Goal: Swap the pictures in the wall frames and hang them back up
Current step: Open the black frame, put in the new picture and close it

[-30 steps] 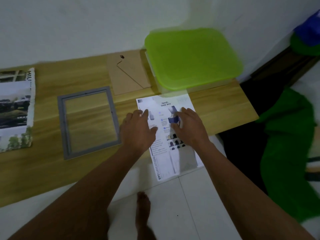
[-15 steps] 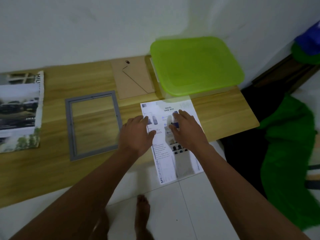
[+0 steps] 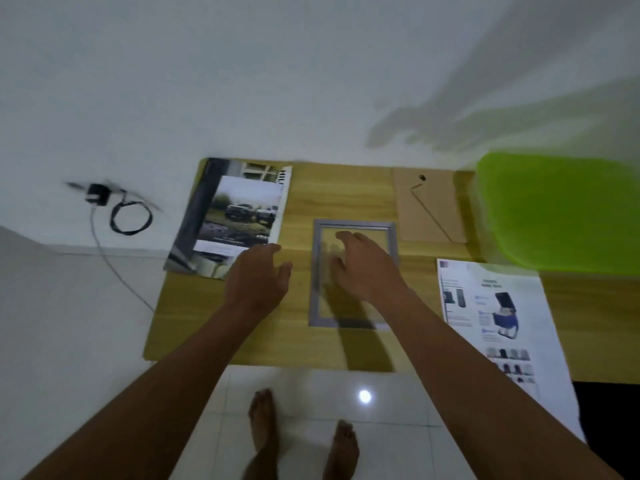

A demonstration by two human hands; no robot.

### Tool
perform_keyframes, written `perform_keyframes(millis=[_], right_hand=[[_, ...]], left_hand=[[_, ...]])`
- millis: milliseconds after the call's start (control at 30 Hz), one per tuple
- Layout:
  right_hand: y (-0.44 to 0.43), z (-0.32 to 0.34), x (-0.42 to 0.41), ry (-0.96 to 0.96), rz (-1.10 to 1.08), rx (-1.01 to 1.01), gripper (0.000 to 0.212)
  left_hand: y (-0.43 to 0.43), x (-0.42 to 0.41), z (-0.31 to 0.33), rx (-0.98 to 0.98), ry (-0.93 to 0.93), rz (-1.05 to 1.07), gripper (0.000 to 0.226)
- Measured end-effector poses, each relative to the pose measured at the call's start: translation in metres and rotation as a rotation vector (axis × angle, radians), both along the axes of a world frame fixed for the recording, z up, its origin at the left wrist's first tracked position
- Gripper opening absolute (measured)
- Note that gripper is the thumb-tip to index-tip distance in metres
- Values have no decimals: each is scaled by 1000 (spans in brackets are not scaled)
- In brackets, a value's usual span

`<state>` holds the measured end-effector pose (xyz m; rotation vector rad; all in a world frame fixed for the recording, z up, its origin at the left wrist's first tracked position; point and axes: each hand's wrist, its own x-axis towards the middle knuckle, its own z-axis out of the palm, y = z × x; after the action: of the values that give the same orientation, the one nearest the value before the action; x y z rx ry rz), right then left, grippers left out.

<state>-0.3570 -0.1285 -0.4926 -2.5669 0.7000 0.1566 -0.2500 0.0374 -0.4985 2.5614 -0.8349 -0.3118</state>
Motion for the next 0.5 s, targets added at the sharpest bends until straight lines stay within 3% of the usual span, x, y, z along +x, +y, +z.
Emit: perform_keyframes(millis=[233, 500], right_hand=[[55, -22, 114, 17, 14, 94, 46], [83, -57, 180, 89, -255, 36, 53]], left_hand=[[43, 104, -13, 7, -5, 112, 32], [43, 160, -51, 21, 48, 104, 29]])
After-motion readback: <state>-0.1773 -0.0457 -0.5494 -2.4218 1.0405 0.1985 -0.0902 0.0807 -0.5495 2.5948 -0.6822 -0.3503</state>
